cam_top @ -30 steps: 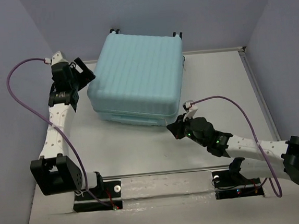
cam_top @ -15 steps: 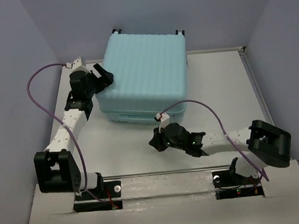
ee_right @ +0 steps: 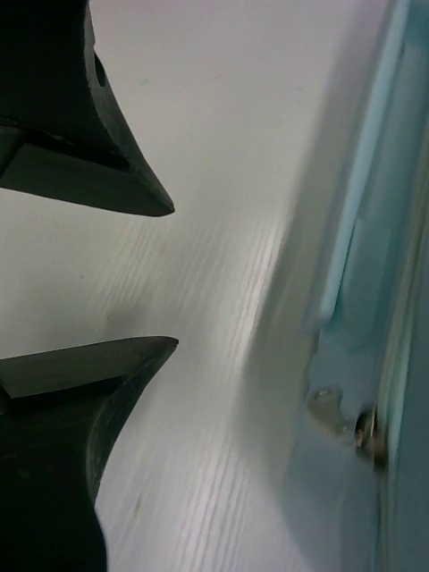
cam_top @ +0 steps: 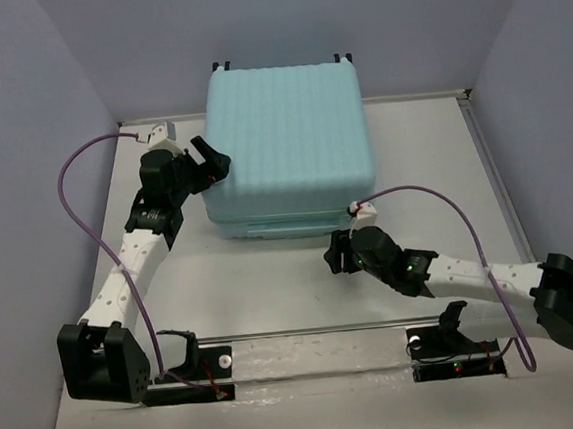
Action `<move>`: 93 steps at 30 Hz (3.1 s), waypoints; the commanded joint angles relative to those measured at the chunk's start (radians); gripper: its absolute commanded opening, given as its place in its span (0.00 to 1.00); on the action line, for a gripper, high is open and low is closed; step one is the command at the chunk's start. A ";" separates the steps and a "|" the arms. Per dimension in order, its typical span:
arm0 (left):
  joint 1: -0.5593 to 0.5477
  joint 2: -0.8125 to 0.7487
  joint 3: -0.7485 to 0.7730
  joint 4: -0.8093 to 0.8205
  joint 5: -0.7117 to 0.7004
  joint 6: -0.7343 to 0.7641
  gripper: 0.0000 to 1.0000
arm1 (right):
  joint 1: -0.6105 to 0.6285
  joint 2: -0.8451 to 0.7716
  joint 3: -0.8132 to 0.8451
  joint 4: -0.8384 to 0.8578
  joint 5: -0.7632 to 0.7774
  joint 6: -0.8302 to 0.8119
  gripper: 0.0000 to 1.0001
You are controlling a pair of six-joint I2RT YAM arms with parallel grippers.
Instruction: Pack the luggage
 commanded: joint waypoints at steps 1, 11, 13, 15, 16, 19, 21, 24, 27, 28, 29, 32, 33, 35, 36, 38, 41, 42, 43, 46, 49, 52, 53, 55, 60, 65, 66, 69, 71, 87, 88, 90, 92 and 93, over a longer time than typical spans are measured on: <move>-0.033 -0.031 -0.040 -0.037 0.080 -0.010 0.98 | -0.125 -0.141 -0.039 -0.175 0.093 0.013 0.62; -0.063 -0.039 -0.044 -0.051 0.074 0.024 0.98 | -0.251 -0.097 0.014 0.037 0.007 -0.230 0.59; -0.068 -0.039 -0.047 -0.049 0.076 0.027 0.98 | -0.260 -0.088 -0.001 0.124 -0.008 -0.268 0.58; -0.071 -0.037 -0.049 -0.048 0.076 0.029 0.98 | -0.260 -0.080 -0.002 0.175 0.006 -0.285 0.54; -0.074 -0.037 -0.050 -0.048 0.074 0.030 0.98 | -0.260 -0.077 -0.009 0.199 0.016 -0.293 0.52; -0.080 -0.036 -0.054 -0.048 0.074 0.033 0.98 | -0.260 -0.076 -0.007 0.267 0.055 -0.316 0.47; -0.083 -0.036 -0.055 -0.048 0.074 0.033 0.98 | -0.260 -0.076 -0.006 0.301 0.078 -0.331 0.47; -0.089 -0.036 -0.055 -0.048 0.073 0.033 0.97 | -0.260 -0.059 0.001 0.354 0.095 -0.362 0.47; -0.099 -0.034 -0.055 -0.051 0.071 0.032 0.97 | -0.260 -0.030 -0.003 0.417 0.102 -0.379 0.44; -0.102 -0.034 -0.057 -0.051 0.071 0.030 0.97 | -0.260 -0.020 0.001 0.426 0.115 -0.380 0.41; -0.106 -0.034 -0.054 -0.051 0.068 0.030 0.98 | -0.260 -0.011 0.002 0.433 0.121 -0.383 0.38; -0.115 -0.033 -0.050 -0.055 0.065 0.030 0.97 | -0.260 0.007 -0.009 0.495 0.156 -0.386 0.33; -0.117 -0.034 -0.050 -0.055 0.064 0.030 0.97 | -0.260 0.009 -0.016 0.509 0.165 -0.386 0.32; -0.122 -0.034 -0.049 -0.055 0.062 0.029 0.97 | -0.260 0.009 -0.032 0.543 0.199 -0.386 0.31; -0.123 -0.036 -0.047 -0.054 0.060 0.027 0.97 | -0.260 0.009 -0.038 0.549 0.214 -0.388 0.31; -0.126 -0.034 -0.047 -0.055 0.057 0.026 0.97 | -0.260 0.009 -0.044 0.574 0.263 -0.405 0.35; -0.128 -0.036 -0.044 -0.055 0.056 0.029 0.97 | -0.260 0.006 -0.073 0.626 0.292 -0.420 0.40; -0.128 -0.033 -0.044 -0.055 0.057 0.029 0.97 | -0.260 0.004 -0.082 0.676 0.305 -0.432 0.40; -0.128 -0.033 -0.044 -0.054 0.057 0.029 0.97 | -0.273 0.007 -0.088 0.690 0.309 -0.435 0.40; -0.129 -0.034 -0.043 -0.055 0.054 0.033 0.97 | -0.305 0.026 -0.087 0.703 0.309 -0.449 0.41; -0.129 -0.034 -0.038 -0.078 0.053 0.038 0.97 | -0.329 0.023 -0.101 0.709 0.294 -0.443 0.46; -0.129 -0.037 -0.035 -0.079 0.048 0.041 0.97 | -0.381 0.009 -0.127 0.713 0.244 -0.420 0.46; -0.129 -0.037 -0.034 -0.079 0.048 0.042 0.97 | -0.392 0.010 -0.130 0.712 0.230 -0.417 0.46; -0.129 -0.034 -0.032 -0.079 0.048 0.044 0.97 | -0.412 0.012 -0.131 0.710 0.185 -0.414 0.46; -0.129 -0.033 -0.029 -0.079 0.042 0.052 0.97 | -0.443 0.032 -0.137 0.709 0.107 -0.399 0.46; -0.129 -0.033 -0.027 -0.080 0.047 0.055 0.97 | -0.464 0.064 -0.130 0.732 0.043 -0.397 0.37; -0.129 -0.033 -0.030 -0.080 0.047 0.055 0.97 | -0.473 0.070 -0.130 0.738 0.039 -0.399 0.36; -0.129 -0.036 -0.032 -0.083 0.045 0.059 0.97 | -0.483 0.078 -0.127 0.749 0.052 -0.406 0.29; -0.129 -0.039 -0.032 -0.085 0.045 0.058 0.97 | -0.492 0.082 -0.131 0.768 0.043 -0.408 0.20; -0.204 -0.016 -0.058 -0.028 0.076 -0.013 0.96 | -0.190 0.021 -0.093 0.606 -0.080 -0.343 0.07; -0.212 -0.013 -0.055 -0.016 0.079 -0.019 0.96 | -0.131 0.048 -0.069 0.574 -0.062 -0.353 0.07; -0.227 -0.003 -0.050 0.000 0.094 -0.037 0.95 | 0.019 0.087 0.006 0.520 -0.042 -0.324 0.07; -0.240 0.000 -0.046 0.006 0.099 -0.047 0.95 | 0.097 0.188 0.068 0.491 -0.043 -0.302 0.07; -0.252 -0.002 -0.043 0.012 0.099 -0.054 0.95 | 0.161 0.231 0.135 0.491 -0.042 -0.287 0.07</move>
